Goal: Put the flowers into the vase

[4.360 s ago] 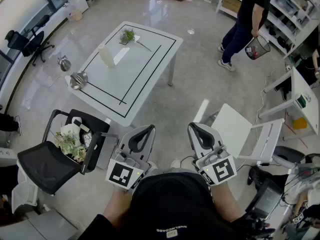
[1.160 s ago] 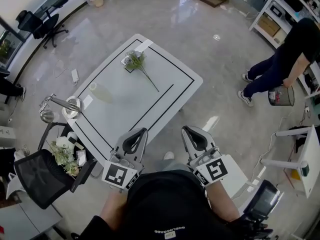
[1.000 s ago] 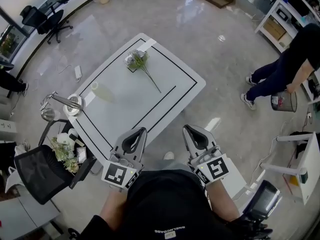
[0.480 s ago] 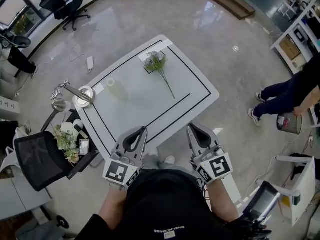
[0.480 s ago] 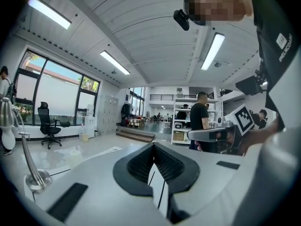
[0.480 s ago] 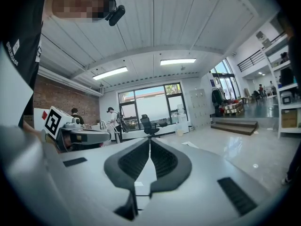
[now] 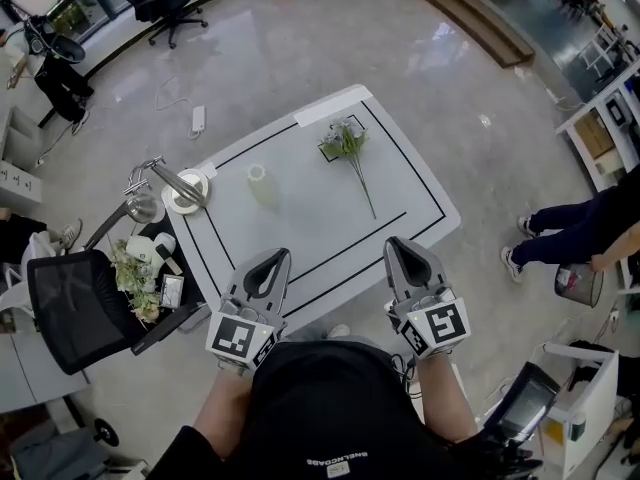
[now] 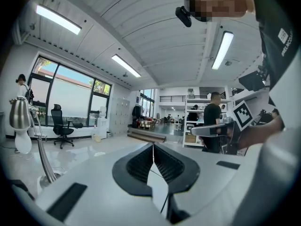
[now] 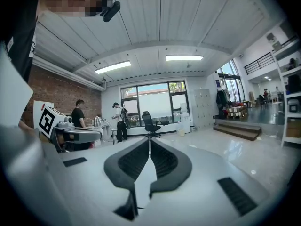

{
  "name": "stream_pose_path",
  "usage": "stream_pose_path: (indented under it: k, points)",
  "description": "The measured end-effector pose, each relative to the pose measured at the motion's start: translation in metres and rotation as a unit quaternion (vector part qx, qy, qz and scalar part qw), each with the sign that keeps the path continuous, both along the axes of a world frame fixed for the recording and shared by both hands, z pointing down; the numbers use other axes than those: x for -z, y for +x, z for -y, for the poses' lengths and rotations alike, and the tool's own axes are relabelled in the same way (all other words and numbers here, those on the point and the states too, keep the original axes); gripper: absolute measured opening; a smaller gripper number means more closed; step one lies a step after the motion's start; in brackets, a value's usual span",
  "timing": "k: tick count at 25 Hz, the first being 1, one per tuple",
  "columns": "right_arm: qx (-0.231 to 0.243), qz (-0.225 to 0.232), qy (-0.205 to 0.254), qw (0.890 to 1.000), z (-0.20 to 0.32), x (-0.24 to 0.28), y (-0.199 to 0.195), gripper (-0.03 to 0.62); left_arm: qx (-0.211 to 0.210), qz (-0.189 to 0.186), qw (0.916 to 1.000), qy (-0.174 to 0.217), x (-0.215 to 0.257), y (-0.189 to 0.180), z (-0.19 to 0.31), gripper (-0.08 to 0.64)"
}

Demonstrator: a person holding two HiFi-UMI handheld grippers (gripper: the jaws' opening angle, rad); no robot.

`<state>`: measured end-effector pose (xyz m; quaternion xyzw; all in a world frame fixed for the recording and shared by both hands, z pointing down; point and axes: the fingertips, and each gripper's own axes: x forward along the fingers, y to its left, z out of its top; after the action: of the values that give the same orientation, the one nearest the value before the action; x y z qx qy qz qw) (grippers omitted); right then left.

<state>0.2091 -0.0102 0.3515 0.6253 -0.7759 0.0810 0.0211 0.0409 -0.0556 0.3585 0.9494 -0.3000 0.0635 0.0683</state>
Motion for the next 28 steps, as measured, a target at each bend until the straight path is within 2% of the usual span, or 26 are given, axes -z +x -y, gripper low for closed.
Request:
stream_pose_path:
  k: [5,10,21,28]
  points:
    - [-0.007,0.004,-0.033,0.999,0.03,-0.017,0.01,0.018,0.04,-0.019,0.9989,-0.012,-0.004,-0.012,0.031,0.006]
    - [0.0,0.002,-0.073,0.997,0.062,-0.04,0.021,0.018,0.078,-0.007,0.9969,-0.009,-0.014,-0.019,0.06,0.026]
    - [0.023,-0.008,-0.121,0.992,0.134,-0.084,0.035,0.021,0.136,0.061,0.9887,-0.017,-0.061,-0.032,0.121,0.163]
    - [0.029,-0.022,-0.172,0.984,0.169,-0.132,0.045,0.063,0.138,0.092,0.9858,-0.029,-0.096,-0.031,0.156,0.244]
